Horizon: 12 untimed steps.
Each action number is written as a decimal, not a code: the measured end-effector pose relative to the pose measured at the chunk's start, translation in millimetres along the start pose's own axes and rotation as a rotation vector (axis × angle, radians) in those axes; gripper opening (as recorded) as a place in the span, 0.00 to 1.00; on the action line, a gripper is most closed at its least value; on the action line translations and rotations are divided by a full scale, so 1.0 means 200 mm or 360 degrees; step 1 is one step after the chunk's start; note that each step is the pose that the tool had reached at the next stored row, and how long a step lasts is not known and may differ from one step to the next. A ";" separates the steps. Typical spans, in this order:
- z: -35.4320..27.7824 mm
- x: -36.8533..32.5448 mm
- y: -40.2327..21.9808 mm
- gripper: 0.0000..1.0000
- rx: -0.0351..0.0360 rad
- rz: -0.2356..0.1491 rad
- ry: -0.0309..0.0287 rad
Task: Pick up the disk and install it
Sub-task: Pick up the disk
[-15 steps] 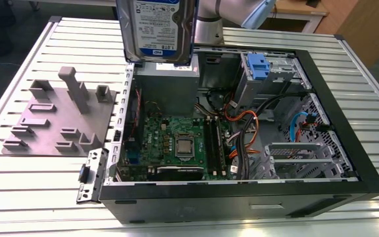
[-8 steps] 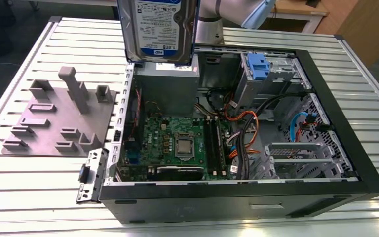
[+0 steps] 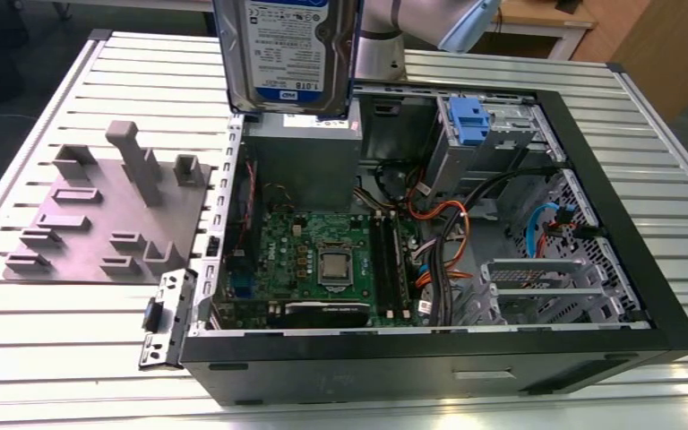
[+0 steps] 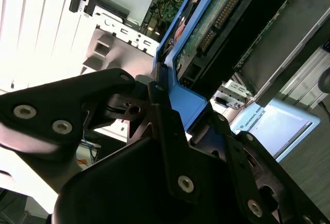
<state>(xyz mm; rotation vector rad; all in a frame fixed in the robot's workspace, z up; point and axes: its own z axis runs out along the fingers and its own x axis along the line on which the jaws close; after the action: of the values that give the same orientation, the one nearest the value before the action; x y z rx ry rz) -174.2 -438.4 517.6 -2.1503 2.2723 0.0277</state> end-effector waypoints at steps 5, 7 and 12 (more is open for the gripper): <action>0.000 0.000 -0.009 0.36 0.0000 0.0000 -0.00001; 0.000 -0.001 -0.018 0.36 0.0000 0.0000 0.00001; 0.000 -0.003 -0.057 0.36 0.0000 0.0000 -0.00001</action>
<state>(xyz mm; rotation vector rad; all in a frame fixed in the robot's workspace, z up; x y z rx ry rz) -162.9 -438.5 517.6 -2.1502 2.2723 0.0277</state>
